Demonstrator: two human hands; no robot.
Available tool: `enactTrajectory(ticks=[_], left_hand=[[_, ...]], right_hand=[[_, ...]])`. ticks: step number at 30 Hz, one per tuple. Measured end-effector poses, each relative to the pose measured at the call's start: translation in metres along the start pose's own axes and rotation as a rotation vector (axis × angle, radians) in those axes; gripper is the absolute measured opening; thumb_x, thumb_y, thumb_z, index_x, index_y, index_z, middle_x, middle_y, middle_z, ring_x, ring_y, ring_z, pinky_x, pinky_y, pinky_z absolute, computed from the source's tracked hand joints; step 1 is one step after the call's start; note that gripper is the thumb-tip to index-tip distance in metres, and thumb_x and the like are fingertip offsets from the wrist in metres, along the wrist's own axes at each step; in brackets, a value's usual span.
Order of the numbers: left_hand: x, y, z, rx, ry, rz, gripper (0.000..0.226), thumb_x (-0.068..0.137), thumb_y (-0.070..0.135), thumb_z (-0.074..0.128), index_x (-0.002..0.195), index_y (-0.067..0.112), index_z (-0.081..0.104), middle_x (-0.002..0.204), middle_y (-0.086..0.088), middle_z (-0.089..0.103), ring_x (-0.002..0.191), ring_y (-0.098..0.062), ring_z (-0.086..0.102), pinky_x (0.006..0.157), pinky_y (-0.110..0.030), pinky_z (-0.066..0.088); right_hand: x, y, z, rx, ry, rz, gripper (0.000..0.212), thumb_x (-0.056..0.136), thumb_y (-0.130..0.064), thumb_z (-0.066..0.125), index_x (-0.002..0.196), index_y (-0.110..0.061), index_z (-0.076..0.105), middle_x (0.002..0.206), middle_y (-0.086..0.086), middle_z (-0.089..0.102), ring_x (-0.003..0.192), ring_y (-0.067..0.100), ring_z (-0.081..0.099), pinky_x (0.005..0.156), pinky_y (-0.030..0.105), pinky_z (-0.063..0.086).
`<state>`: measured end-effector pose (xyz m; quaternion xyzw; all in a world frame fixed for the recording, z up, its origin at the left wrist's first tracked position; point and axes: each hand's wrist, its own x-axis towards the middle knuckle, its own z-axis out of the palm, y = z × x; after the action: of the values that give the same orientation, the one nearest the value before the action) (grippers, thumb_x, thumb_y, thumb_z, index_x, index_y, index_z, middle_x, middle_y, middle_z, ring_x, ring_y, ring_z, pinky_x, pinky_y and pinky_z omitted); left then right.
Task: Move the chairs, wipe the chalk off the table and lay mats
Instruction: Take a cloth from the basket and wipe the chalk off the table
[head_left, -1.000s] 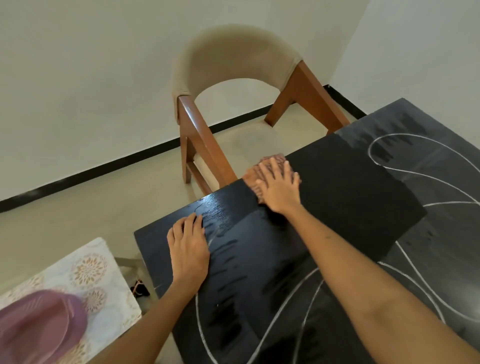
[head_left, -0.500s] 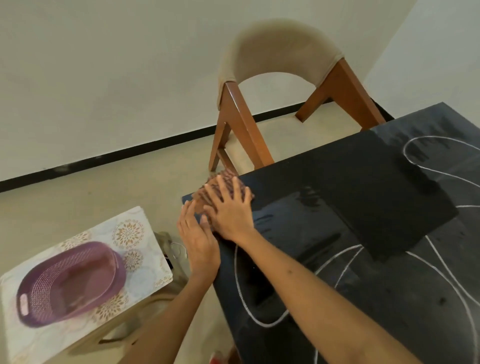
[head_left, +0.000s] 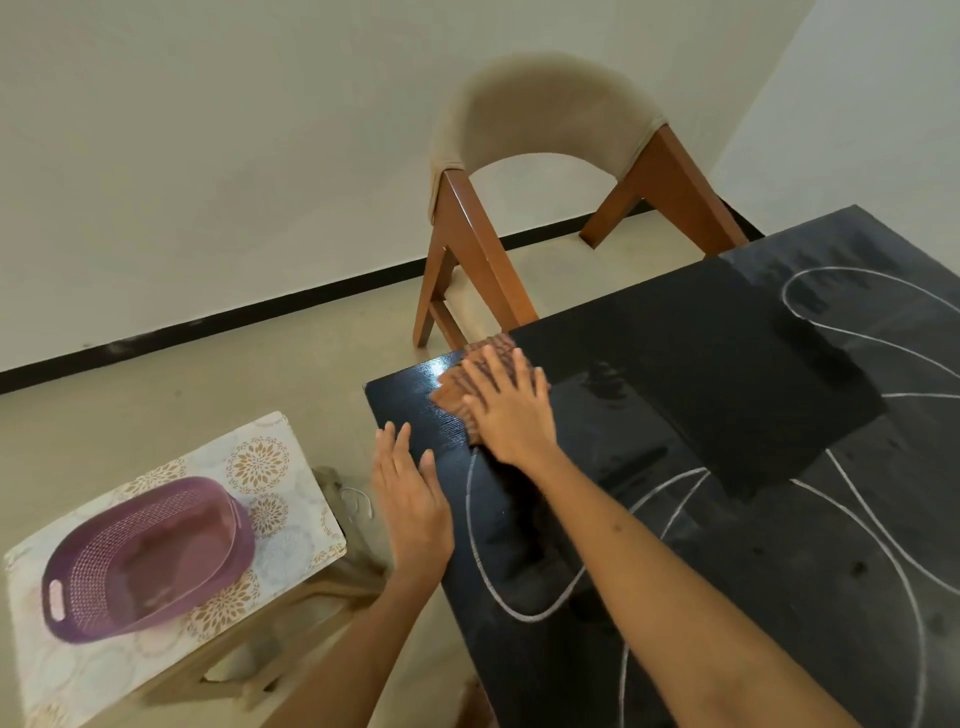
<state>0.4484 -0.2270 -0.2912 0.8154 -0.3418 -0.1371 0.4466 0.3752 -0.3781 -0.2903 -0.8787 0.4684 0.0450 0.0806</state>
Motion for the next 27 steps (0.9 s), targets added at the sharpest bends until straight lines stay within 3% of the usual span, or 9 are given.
enactTrajectory(ticks=[7,12,17,20,24,27], left_hand=[[-0.016,-0.006,0.013,0.029,-0.032,-0.014,0.049,0.100,0.032,0.030,0.145,0.012,0.033,0.155,-0.004,0.025,0.145,-0.017,0.018,0.116,-0.028,0.011],[-0.015,-0.008,0.015,0.105,-0.026,0.007,0.053,0.099,0.035,0.027,0.145,0.009,0.032,0.156,-0.008,0.024,0.145,-0.020,0.018,0.118,-0.033,0.013],[-0.017,-0.008,0.017,0.157,-0.031,0.044,0.050,0.101,0.030,0.030,0.145,0.006,0.031,0.156,-0.011,0.023,0.146,-0.023,0.017,0.119,-0.037,0.013],[-0.018,-0.009,0.017,0.184,-0.034,0.068,0.047,0.102,0.021,0.035,0.144,0.002,0.031,0.155,-0.015,0.024,0.145,-0.026,0.017,0.119,-0.041,0.015],[-0.018,-0.011,0.018,0.268,-0.052,0.059,0.046,0.102,0.018,0.034,0.145,0.000,0.029,0.155,-0.018,0.022,0.145,-0.028,0.016,0.120,-0.042,0.014],[-0.017,-0.011,0.018,0.304,-0.051,0.062,0.047,0.102,0.019,0.035,0.144,-0.002,0.030,0.154,-0.020,0.023,0.145,-0.031,0.017,0.119,-0.043,0.016]], right_hand=[[-0.011,0.133,-0.014,0.067,0.032,0.319,0.053,0.103,-0.045,0.018,0.154,-0.036,0.007,0.163,-0.004,-0.002,0.149,0.033,-0.007,0.119,0.055,-0.001],[-0.017,0.143,-0.013,0.051,0.025,0.357,0.054,0.103,-0.045,0.020,0.154,-0.033,0.007,0.163,-0.001,-0.001,0.148,0.033,-0.008,0.118,0.057,-0.001],[-0.032,0.108,-0.012,0.023,0.005,0.269,0.058,0.101,-0.052,0.016,0.154,-0.035,0.000,0.163,-0.001,-0.009,0.147,0.037,-0.010,0.115,0.058,-0.005],[-0.051,0.042,0.003,0.003,-0.007,0.069,0.061,0.096,-0.059,0.004,0.153,-0.037,-0.003,0.161,-0.003,-0.013,0.147,0.036,-0.012,0.115,0.058,-0.009],[-0.077,-0.007,0.021,0.011,0.023,-0.133,0.055,0.098,-0.052,0.014,0.150,-0.036,0.022,0.162,0.001,0.015,0.147,0.038,0.009,0.116,0.059,0.005],[-0.076,0.012,0.019,-0.008,0.032,-0.122,0.057,0.096,-0.053,0.009,0.150,-0.039,0.020,0.162,-0.003,0.014,0.148,0.034,0.006,0.118,0.056,0.005]])
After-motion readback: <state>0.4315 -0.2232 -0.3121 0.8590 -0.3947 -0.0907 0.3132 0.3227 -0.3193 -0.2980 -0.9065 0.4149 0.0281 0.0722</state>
